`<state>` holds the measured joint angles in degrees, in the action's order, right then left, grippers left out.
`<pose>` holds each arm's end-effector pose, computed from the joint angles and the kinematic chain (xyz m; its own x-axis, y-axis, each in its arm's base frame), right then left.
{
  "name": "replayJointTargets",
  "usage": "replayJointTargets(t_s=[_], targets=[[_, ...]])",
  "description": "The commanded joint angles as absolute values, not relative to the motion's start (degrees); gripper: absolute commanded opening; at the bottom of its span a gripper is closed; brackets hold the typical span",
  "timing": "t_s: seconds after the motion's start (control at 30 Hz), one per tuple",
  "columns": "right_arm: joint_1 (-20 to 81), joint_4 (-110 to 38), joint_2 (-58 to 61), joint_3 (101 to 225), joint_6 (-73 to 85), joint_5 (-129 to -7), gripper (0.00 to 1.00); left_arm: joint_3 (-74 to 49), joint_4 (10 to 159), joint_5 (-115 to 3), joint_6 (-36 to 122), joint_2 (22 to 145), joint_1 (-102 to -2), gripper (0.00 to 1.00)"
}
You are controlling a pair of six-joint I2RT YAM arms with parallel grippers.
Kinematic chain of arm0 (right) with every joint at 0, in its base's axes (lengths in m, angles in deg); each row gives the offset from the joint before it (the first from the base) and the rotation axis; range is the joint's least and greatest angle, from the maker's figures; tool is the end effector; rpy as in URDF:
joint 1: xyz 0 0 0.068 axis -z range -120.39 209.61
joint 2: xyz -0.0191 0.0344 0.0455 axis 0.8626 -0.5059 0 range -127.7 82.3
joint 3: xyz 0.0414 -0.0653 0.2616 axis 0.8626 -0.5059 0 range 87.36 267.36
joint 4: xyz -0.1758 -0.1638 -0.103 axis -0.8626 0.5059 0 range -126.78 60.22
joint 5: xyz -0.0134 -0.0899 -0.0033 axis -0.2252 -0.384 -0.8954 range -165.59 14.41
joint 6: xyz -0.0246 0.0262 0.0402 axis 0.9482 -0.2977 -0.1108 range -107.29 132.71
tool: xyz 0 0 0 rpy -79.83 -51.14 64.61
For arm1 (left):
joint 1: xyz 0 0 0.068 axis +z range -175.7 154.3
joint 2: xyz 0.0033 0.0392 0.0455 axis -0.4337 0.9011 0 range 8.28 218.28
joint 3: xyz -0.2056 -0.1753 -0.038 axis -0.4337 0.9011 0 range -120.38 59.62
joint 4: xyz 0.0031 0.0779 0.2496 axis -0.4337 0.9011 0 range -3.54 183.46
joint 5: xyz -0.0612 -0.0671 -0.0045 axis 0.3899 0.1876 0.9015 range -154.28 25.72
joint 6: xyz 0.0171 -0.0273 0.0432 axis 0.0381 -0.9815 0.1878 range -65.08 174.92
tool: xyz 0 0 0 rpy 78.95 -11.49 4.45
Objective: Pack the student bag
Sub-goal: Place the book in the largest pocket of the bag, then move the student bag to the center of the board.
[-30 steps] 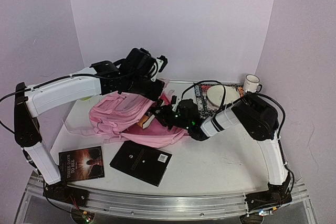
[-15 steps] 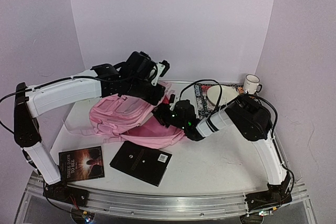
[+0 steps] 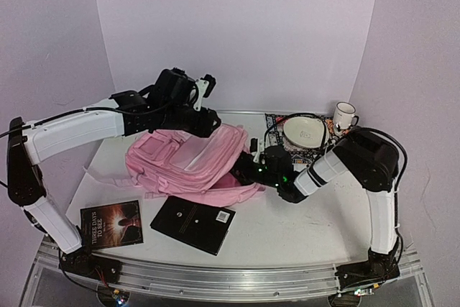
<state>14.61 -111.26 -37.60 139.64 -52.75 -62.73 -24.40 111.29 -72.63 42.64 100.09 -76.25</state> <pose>0.2831 0.2943 0.1516 -0.7341 0.5201 -0.4366 -0.4282 0.1445 0.8921 0.2399 -0.2833 0.3448 -0.4806 0.2529 -0.8396 0.5976 0.7952 -0.1026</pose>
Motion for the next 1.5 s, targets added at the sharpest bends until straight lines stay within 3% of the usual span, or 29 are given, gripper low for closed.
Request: replayJointTargets(t_s=[0.0, 0.23, 0.43, 0.63, 1.0, 1.23, 1.47], targets=[[15.3, -122.6, -26.8, 134.3, -46.5, -56.4, 0.70, -20.6, 108.5, -72.2, 38.4, 94.6, -75.4, 0.62], [15.4, -99.5, -13.6, 126.8, -34.4, -56.2, 0.77, -7.2, 108.7, -73.4, 29.6, 86.8, -73.1, 0.79], [15.2, -73.6, -3.1, 127.6, -22.2, -62.1, 0.79, 6.0, 108.7, -73.9, 19.8, 80.1, -71.4, 0.84], [14.0, -60.7, 3.2, 128.1, -14.1, -66.4, 0.83, 13.2, 107.5, -72.1, 13.3, 80.4, -70.7, 0.87], [10.2, -54.6, 5.1, 129.8, -7.5, -64.4, 0.86, 9.3, 100.0, -68.3, 17.3, 95.7, -65.9, 0.87], [6.4, -52.3, 1.8, 132.4, -4.5, -62.8, 0.87, -4.0, 96.7, -66.5, 24.9, 106.1, -61.1, 0.87], [2.5, -49.4, -6.0, 138.2, -0.6, -61.8, 0.90, -3.5, 98.8, -64.9, 23.5, 103.3, -59.9, 0.87]])
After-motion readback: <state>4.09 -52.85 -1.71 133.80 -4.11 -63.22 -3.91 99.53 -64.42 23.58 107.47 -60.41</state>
